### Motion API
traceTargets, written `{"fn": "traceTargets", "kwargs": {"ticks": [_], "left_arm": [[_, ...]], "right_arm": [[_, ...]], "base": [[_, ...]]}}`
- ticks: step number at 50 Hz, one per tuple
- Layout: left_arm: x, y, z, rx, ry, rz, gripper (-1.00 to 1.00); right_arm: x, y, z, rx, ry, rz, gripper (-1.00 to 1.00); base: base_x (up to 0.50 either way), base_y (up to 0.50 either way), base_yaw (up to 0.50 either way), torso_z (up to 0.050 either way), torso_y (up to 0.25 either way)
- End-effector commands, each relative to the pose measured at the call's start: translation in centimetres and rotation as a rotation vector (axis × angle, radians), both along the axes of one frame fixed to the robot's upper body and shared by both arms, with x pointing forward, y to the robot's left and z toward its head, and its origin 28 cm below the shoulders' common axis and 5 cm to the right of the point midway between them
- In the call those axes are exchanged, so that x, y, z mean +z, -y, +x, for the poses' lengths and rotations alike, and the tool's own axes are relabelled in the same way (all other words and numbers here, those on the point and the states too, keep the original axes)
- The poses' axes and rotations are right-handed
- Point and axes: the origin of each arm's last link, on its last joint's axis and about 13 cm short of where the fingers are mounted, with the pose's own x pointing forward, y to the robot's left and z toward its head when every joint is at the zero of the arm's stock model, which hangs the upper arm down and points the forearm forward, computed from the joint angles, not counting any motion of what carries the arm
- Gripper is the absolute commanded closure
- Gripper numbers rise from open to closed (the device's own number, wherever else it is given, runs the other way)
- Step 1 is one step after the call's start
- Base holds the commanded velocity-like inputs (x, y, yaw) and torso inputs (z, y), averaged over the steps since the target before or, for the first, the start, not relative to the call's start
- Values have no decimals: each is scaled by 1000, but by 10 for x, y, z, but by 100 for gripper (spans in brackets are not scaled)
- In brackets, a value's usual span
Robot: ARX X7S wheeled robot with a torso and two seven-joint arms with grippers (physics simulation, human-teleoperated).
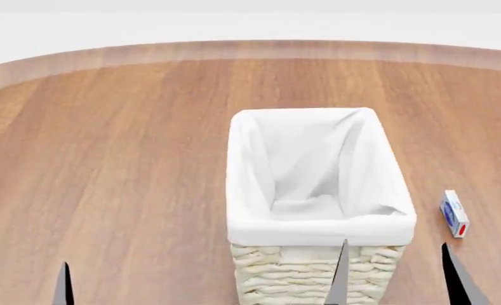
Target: Pick up the alphabet soup and put it in the basket.
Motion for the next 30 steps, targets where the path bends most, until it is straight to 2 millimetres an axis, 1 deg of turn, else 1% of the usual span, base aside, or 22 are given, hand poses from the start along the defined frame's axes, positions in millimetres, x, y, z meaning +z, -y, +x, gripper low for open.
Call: {"fn": "traceTargets", "kwargs": {"ticks": [1, 4, 6, 9, 12, 15, 16, 18, 21, 24, 26, 28, 29, 30], "left_arm": [[-2, -1, 3, 6, -12, 3, -100], [-3, -1, 4, 8, -15, 3, -100], [-4, -1, 4, 10, -19, 4, -100], [-4, -1, 4, 11, -19, 7, -100], [-4, -1, 4, 13, -21, 7, -100], [-5, -1, 5, 15, -23, 9, -100], [-5, -1, 5, 17, -25, 11, -100], [-6, -2, 5, 21, -26, 11, -100], [-5, -1, 6, 20, -26, 10, -100], [-7, -1, 7, 20, -30, 14, -100], [-8, -1, 7, 21, -33, 15, -100], [-8, -1, 7, 21, -33, 15, -100], [-8, 0, 9, 23, -38, 20, -100], [-8, 0, 9, 22, -39, 19, -100]], "right_arm": [[16, 36, -2, -91, 35, -63, -100], [17, 44, -2, -122, 48, -98, -100], [19, 50, -3, -101, 26, -62, -100], [18, 55, -3, -112, 14, -90, -100], [18, 63, -4, -100, -6, -75, -100], [15, 70, -4, -78, -28, -82, -100], [13, 72, -5, -18, -35, -98, -100], [11, 77, -6, 0, -56, -69, -100], [3, 85, -9, 6, -74, -93, -100], [-2, 89, -15, 34, -90, -115, -100], [-9, 93, -21, 7, -99, -153, -100], [-9, 93, -21, 7, -99, -153, -100], [-28, 101, -48, -57, -112, -112, -100], [-31, 102, -52, -64, -125, -102, -100]], "base": [[0, 0, 0, 0, 0], [0, 0, 0, 0, 0], [0, 0, 0, 0, 0], [0, 0, 0, 0, 0], [0, 0, 0, 0, 0], [0, 0, 0, 0, 0], [0, 0, 0, 0, 0], [0, 0, 0, 0, 0], [0, 0, 0, 0, 0], [0, 0, 0, 0, 0], [0, 0, 0, 0, 0], [0, 0, 0, 0, 0], [0, 0, 0, 0, 0], [0, 0, 0, 0, 0]]}}
